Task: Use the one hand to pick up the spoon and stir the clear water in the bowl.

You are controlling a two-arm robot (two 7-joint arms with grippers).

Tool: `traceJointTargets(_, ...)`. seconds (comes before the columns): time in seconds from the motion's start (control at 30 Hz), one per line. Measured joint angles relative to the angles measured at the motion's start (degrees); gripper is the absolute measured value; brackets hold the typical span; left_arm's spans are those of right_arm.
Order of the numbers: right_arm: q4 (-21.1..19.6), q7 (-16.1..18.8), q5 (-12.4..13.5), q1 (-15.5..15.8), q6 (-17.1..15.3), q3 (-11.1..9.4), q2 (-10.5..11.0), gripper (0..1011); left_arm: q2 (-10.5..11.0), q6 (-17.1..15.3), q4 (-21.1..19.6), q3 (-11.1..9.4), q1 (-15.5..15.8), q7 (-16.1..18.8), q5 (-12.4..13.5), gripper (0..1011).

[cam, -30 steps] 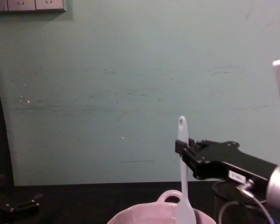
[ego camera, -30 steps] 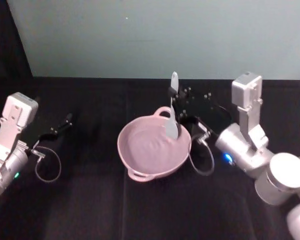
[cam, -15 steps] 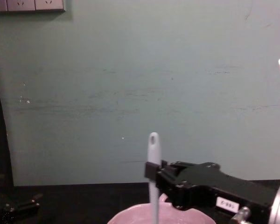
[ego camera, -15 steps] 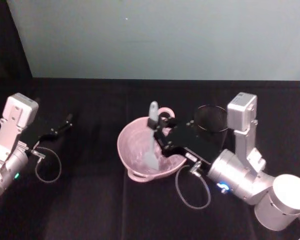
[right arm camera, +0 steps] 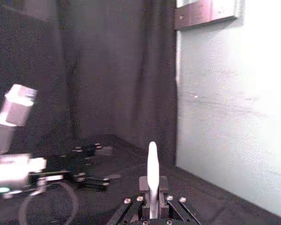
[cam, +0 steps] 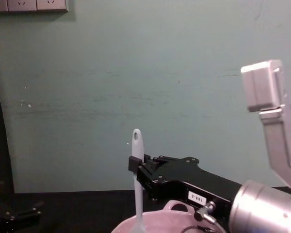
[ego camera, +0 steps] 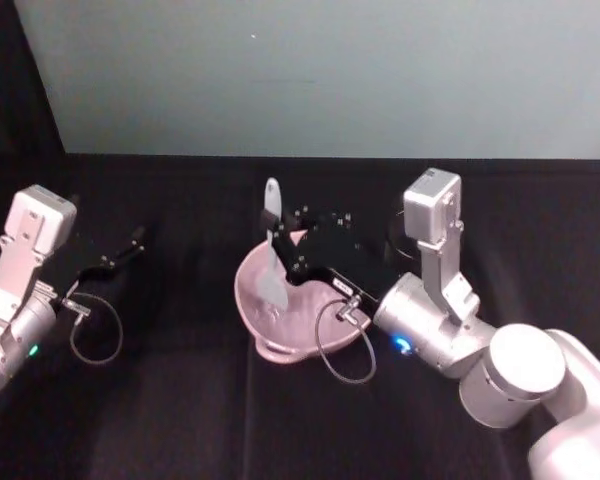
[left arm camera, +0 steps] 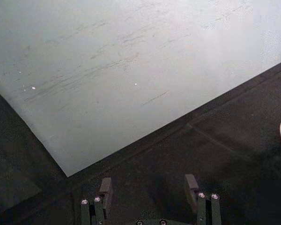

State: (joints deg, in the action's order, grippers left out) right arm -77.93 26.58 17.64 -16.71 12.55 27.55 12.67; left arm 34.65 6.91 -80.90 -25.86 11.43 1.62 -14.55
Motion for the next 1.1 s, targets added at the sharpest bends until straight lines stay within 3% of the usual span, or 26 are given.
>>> traceJointTargets(0.2,6.3,-2.4,-2.6,-3.4,3.1,-1.6,-2.2,110,0.0,0.0,0.0,0.0,0.0,0.0,0.0,1011)
traceJointTargets(0.5,8.0,-3.0,-3.3,-4.0,3.5,-4.8,-1.0,110,0.0,0.0,0.0,0.0,0.0,0.0,0.0,1011)
traceJointTargets(0.7,3.0,-1.6,-2.0,-0.8,0.9,-6.5,1.8,110,0.0,0.0,0.0,0.0,0.0,0.0,0.0,1011)
traceJointTargets(0.8,-0.9,0.0,-0.1,1.7,-1.2,-6.9,3.3,110,0.0,0.0,0.0,0.0,0.0,0.0,0.0,1011)
traceJointTargets(0.97,-7.5,3.7,6.1,5.4,-6.4,-7.0,5.3,110,0.0,0.0,0.0,0.0,0.0,0.0,0.0,1011)
traceJointTargets(1.1,-9.5,5.7,8.6,6.4,-7.3,-5.9,5.6,110,0.0,0.0,0.0,0.0,0.0,0.0,0.0,1011)
